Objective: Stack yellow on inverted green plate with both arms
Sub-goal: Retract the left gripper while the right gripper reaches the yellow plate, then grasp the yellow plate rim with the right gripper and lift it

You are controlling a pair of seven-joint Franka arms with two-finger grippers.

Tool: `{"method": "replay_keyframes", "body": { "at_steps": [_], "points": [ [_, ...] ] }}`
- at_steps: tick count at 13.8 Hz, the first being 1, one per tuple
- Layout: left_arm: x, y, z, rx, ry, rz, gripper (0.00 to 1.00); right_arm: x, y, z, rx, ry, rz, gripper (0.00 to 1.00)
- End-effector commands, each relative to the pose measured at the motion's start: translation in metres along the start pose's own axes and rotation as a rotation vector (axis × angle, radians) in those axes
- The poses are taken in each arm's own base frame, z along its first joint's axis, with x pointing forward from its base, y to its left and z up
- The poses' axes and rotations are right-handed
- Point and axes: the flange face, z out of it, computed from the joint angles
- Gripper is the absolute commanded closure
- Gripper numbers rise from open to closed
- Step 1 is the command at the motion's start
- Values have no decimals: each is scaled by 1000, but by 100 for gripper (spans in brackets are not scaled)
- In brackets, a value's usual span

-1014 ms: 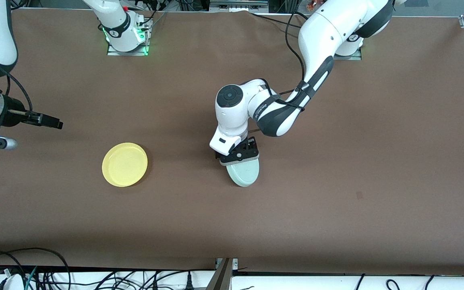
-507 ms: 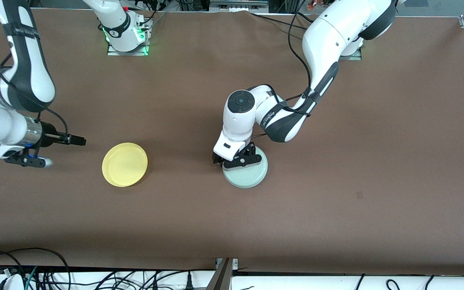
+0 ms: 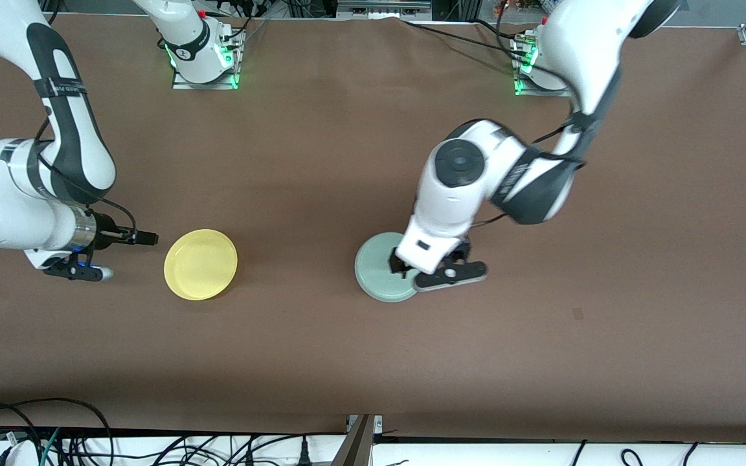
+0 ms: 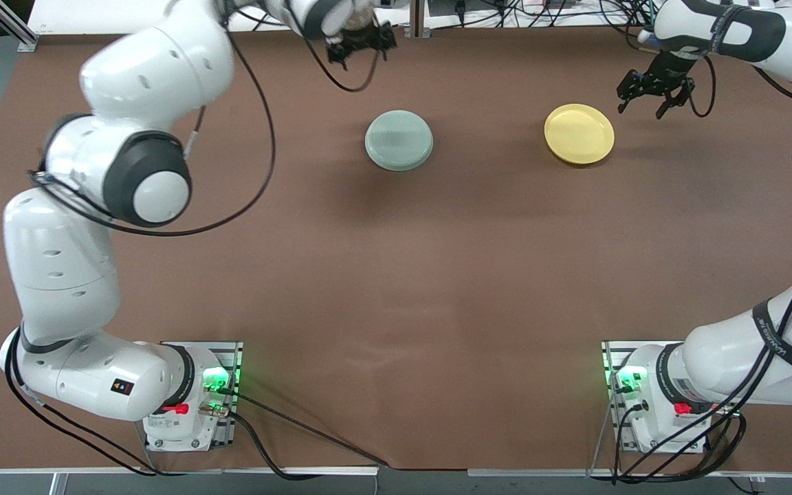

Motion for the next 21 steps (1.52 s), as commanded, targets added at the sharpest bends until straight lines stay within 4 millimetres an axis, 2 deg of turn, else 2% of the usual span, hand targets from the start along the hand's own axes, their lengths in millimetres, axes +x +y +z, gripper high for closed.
{"method": "replay_keyframes", "body": {
  "at_steps": [1,3,6,8,10,11,12,15,16,18,19,21],
  "points": [
    [26,-87,-45,14,-91,78,0,5,-3,30,22,24,-7,0],
    [44,-143,-74,49,-129,152,0,13,-5,53,22,39,-25,0],
    [56,-221,-115,73,-153,133,0,19,-7,64,22,67,-93,0],
    [57,-266,-136,62,-173,142,0,25,1,64,22,113,-107,0],
    [56,-306,-165,35,-158,134,0,30,10,63,21,144,-114,0],
    [54,-322,-170,19,-168,109,0,30,11,67,16,144,-132,0],
    [49,-339,-178,13,-175,84,0,32,14,82,15,146,-138,0],
    [33,-363,-192,17,-208,144,0,30,17,91,18,149,-140,1],
    [26,-367,-190,20,-233,139,0,31,17,95,17,160,-139,2],
    [13,-371,-189,26,-251,135,0,30,19,106,18,153,-136,8],
    [11,-370,-187,29,-262,135,0,30,18,107,17,156,-137,18],
    [11,-371,-183,31,-286,134,0,29,18,107,18,148,-130,56]
  ]
}}
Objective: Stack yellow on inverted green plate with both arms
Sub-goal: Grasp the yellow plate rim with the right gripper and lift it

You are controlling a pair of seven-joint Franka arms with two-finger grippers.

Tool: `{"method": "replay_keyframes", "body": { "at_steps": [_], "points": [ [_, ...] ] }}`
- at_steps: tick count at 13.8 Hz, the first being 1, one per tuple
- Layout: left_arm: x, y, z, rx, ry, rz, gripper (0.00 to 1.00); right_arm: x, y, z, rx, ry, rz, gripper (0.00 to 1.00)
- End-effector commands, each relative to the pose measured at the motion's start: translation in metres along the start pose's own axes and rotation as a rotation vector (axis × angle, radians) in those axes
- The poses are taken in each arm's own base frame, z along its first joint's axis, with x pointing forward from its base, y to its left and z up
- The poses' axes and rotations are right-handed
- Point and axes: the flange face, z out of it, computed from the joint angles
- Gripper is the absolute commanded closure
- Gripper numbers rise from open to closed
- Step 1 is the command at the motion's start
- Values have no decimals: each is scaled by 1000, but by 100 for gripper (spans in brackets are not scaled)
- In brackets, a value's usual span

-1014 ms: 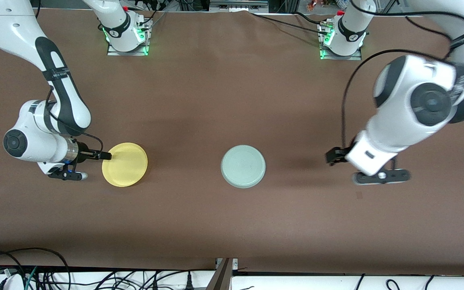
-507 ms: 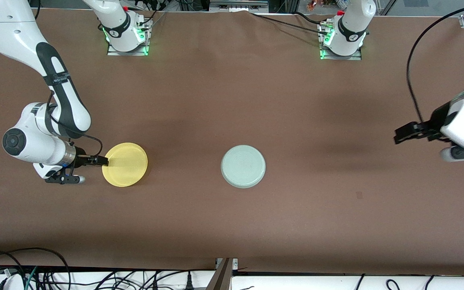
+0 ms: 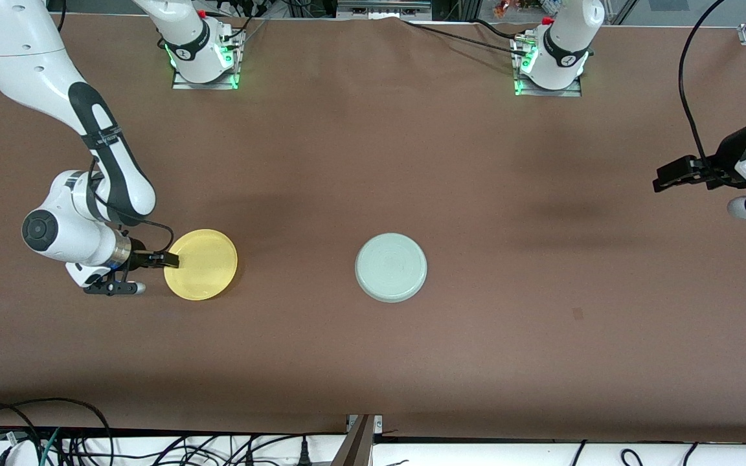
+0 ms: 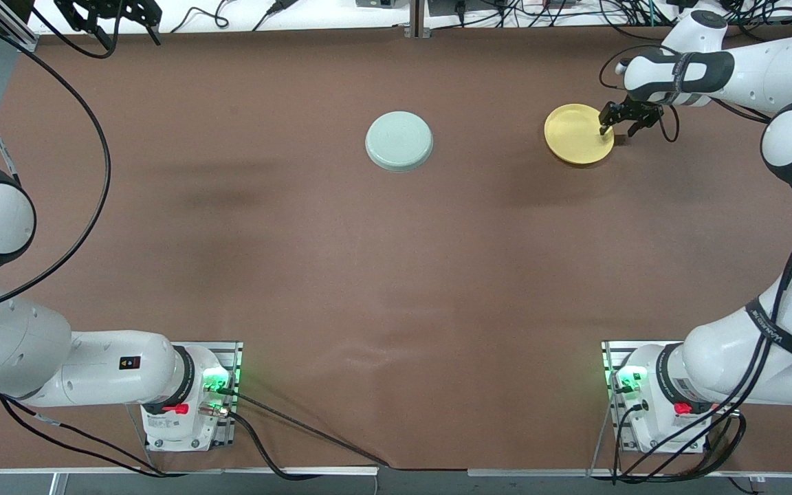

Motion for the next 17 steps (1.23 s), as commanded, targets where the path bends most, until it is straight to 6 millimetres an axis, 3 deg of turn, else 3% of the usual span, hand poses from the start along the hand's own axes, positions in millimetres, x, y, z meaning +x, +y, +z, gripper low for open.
{"method": "replay_keyframes", "body": {
  "at_steps": [1,3,5,7,10,12,15,16,17],
  "points": [
    [-6,-1,5,-17,-25,21,0,-3,2,-1,14,5,4,69],
    [-2,0,10,-14,-31,25,0,-3,-3,1,14,-3,6,89],
    [2,2,6,-16,-22,27,0,-2,-5,0,16,-2,5,98],
    [3,1,4,-16,-16,27,0,-3,-15,5,19,-8,45,100],
    [3,4,2,-17,-12,29,0,6,-22,-5,23,15,97,100],
    [6,6,0,-16,-7,30,0,12,-37,-21,68,12,130,100],
    [8,4,-1,-19,-4,28,0,19,-67,-80,180,-48,249,100],
    [8,4,-1,-20,-4,28,0,21,-97,-103,234,-58,283,100],
    [8,3,-1,-23,-4,26,0,22,-116,-113,255,-59,306,100]
  ]
}}
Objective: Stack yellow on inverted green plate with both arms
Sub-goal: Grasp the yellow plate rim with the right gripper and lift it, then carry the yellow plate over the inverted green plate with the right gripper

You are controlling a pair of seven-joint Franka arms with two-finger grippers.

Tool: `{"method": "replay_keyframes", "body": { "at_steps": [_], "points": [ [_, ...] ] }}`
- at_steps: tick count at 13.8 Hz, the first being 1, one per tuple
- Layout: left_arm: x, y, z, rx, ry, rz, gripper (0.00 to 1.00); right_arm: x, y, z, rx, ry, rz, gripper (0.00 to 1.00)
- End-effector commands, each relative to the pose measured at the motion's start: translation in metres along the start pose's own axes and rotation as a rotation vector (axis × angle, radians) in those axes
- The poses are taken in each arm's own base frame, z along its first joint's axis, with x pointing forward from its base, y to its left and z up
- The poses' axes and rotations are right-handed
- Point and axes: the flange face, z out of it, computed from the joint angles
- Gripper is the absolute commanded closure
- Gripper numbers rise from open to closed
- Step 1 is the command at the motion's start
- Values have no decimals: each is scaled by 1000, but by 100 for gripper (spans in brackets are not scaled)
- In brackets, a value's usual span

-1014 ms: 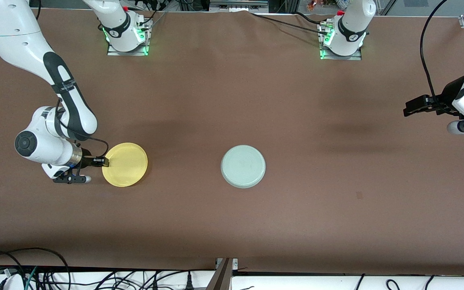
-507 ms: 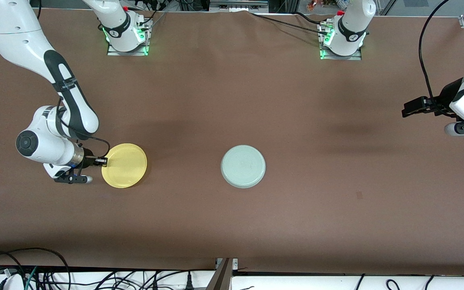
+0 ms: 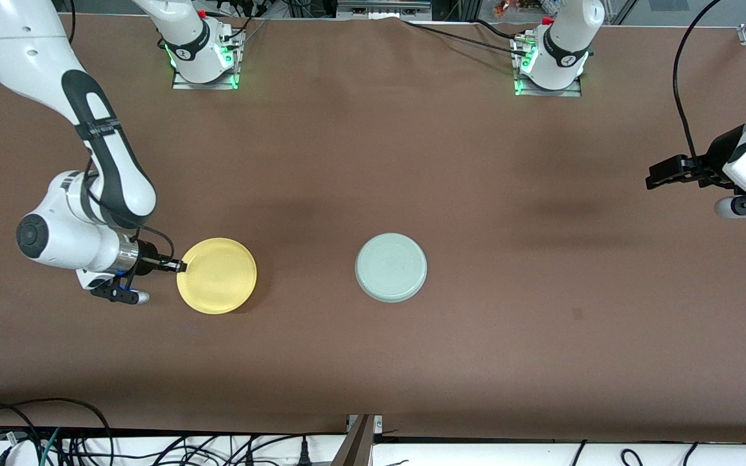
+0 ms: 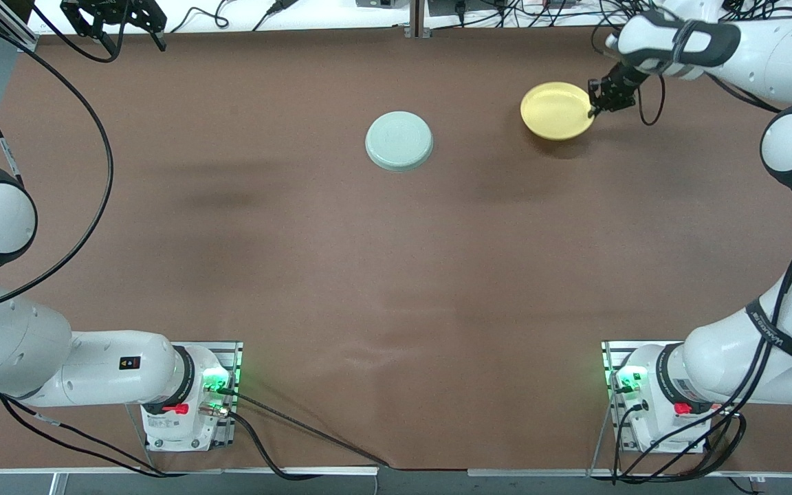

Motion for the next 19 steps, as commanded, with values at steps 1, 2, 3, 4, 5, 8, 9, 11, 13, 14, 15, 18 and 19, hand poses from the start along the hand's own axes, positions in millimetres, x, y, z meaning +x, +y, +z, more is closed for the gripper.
{"method": "replay_keyframes", "body": {
  "at_steps": [1,2,3,4,5,8,9,11,13,14,15,18,19],
  "points": [
    [5,0,-6,-25,6,18,0,-16,-56,-33,70,-14,85,100],
    [5,0,-6,-27,6,18,0,-24,-74,-30,83,-27,89,100],
    [5,-1,-6,-27,6,16,0,-32,-93,-30,104,-34,97,100],
    [5,-1,-6,-27,8,18,0,-42,-116,-28,139,-49,114,100],
    [5,-1,-6,-27,6,16,0,-53,-144,-30,193,-51,136,100],
    [5,-1,-6,-28,6,18,0,-95,-228,-12,250,-22,208,100],
    [5,-1,-6,-28,6,18,0,-116,-259,3,259,-7,217,100],
    [5,-2,-6,-27,6,16,0,-150,-300,40,276,12,209,100],
    [5,-3,-6,-27,6,15,0,-161,-315,78,295,40,221,100],
    [5,-3,-6,-28,6,15,0,-166,-319,92,297,59,219,100],
    [5,-3,-6,-28,6,15,0,-167,-319,103,285,69,218,100],
    [5,-3,-6,-27,6,15,0,-173,-317,130,237,72,215,100],
    [5,-3,-6,-28,6,15,0,-175,-316,133,228,72,214,100]
  ]
}}
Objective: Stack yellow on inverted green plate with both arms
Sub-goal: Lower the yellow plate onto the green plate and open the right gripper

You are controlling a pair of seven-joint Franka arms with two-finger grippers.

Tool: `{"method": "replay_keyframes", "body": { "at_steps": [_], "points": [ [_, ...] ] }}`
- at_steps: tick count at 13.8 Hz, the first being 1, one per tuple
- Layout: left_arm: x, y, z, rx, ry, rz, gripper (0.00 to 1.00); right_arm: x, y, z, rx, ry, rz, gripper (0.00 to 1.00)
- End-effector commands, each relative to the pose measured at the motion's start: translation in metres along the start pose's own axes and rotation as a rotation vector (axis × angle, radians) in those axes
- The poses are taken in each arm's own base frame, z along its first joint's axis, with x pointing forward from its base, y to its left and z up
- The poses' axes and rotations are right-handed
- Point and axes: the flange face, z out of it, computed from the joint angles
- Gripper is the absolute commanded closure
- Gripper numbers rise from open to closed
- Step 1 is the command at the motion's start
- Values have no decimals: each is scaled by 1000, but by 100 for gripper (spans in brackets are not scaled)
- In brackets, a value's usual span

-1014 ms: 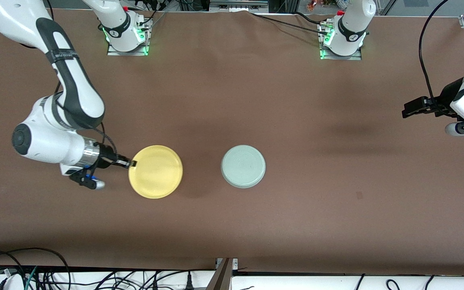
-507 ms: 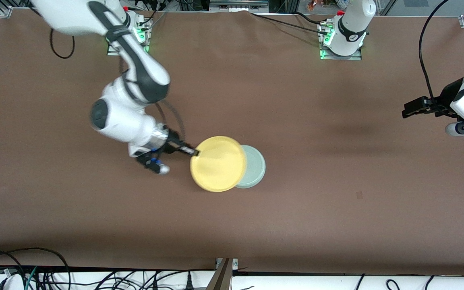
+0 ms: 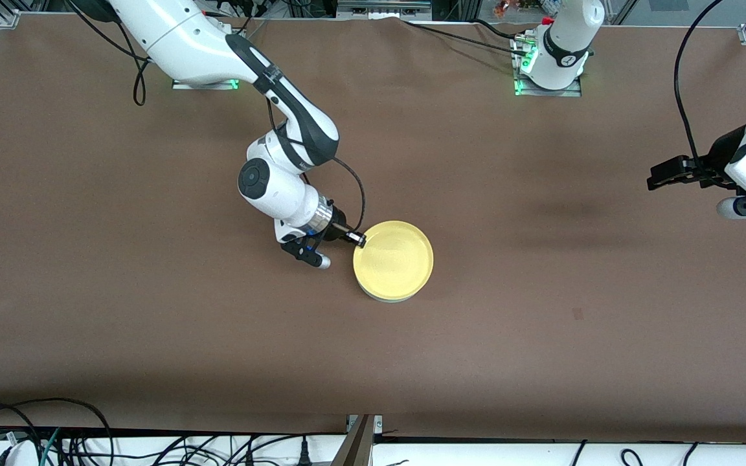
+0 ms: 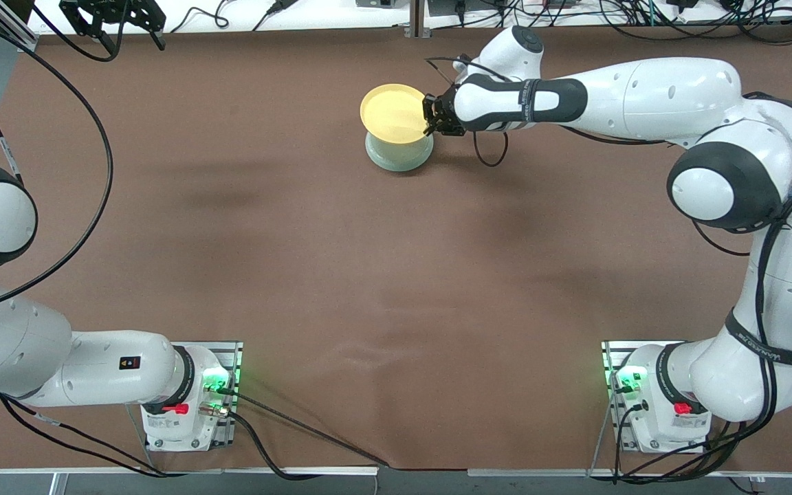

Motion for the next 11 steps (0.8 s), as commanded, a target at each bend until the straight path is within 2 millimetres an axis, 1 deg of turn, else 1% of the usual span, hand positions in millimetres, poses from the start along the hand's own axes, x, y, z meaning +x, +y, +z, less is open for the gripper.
{"method": "replay_keyframes", "body": {
  "at_steps": [1,2,3,6,7,11],
  "points": [
    [4,-2,-5,-28,5,17,0,-6,-4,3,-4,12,2,100],
    [4,-2,-5,-28,5,17,0,-8,-4,6,-8,8,-1,100],
    [4,-2,-5,-28,5,17,0,-7,0,13,-15,4,11,100],
    [4,-2,-5,-28,5,17,0,-15,3,30,-27,19,-4,100],
    [4,-2,-5,-28,3,17,0,-14,6,33,-35,27,-5,100],
    [4,-2,-5,-28,5,17,0,-20,10,38,-50,19,-9,100]
  ]
}}
